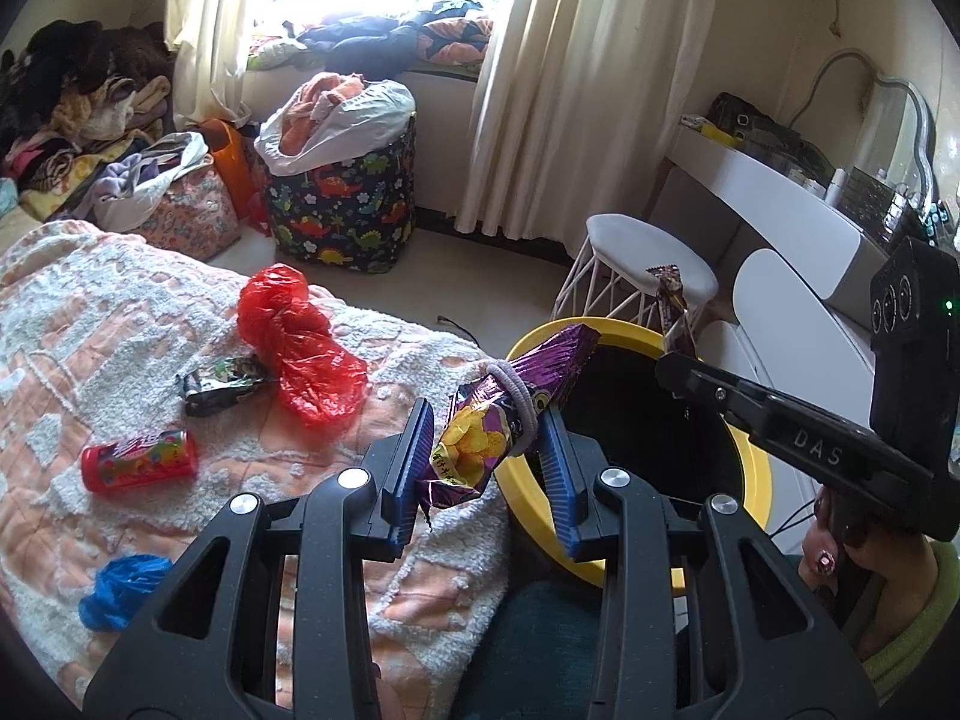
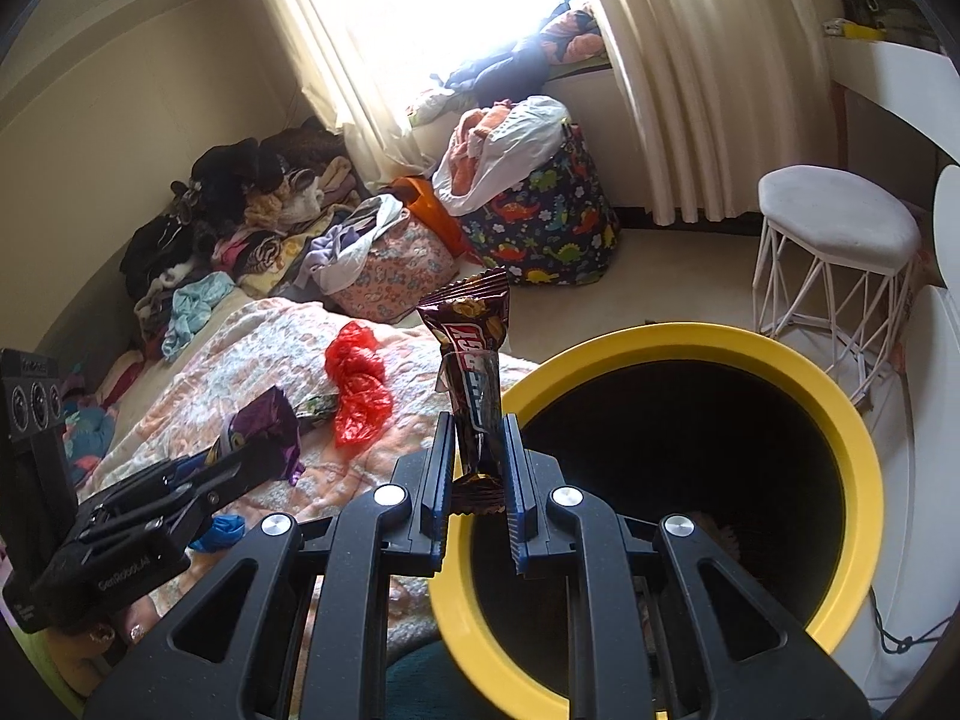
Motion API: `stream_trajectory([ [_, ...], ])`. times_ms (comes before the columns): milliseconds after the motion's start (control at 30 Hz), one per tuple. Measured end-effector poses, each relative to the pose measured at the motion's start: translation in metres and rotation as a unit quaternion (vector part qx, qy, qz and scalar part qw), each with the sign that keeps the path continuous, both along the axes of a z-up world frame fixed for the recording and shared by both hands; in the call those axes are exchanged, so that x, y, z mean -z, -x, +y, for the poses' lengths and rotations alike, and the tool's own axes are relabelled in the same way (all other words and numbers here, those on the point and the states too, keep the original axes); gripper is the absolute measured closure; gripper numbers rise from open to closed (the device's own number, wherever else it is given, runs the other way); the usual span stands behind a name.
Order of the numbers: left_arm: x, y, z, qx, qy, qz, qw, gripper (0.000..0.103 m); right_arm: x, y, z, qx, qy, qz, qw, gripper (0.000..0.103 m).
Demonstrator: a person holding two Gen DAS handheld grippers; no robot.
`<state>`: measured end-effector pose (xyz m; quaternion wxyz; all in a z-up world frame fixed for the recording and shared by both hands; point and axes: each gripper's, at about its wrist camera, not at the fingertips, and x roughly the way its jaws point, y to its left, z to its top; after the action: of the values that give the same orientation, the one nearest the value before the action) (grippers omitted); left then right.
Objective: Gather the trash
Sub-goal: 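Carry the chip bag and chocolate wrapper over the yellow bin with both grippers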
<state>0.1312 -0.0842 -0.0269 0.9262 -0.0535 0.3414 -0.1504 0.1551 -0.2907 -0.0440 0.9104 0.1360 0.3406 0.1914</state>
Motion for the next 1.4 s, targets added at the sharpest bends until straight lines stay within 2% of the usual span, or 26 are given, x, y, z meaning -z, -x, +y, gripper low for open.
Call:
stream_trajectory([
  [700,0.01,0.004,-0.048,0.057,-0.028,0.001,0.998,0.075,0.011,-0.002,-0.053,0.064,-0.018,0.005,0.998,0.088],
  [1400,0.038,0.002,-0.086,0.103,-0.051,0.021,0.9932,0.075,0.036,-0.011,-0.085,0.109,-0.023,0.031,0.993,0.088],
])
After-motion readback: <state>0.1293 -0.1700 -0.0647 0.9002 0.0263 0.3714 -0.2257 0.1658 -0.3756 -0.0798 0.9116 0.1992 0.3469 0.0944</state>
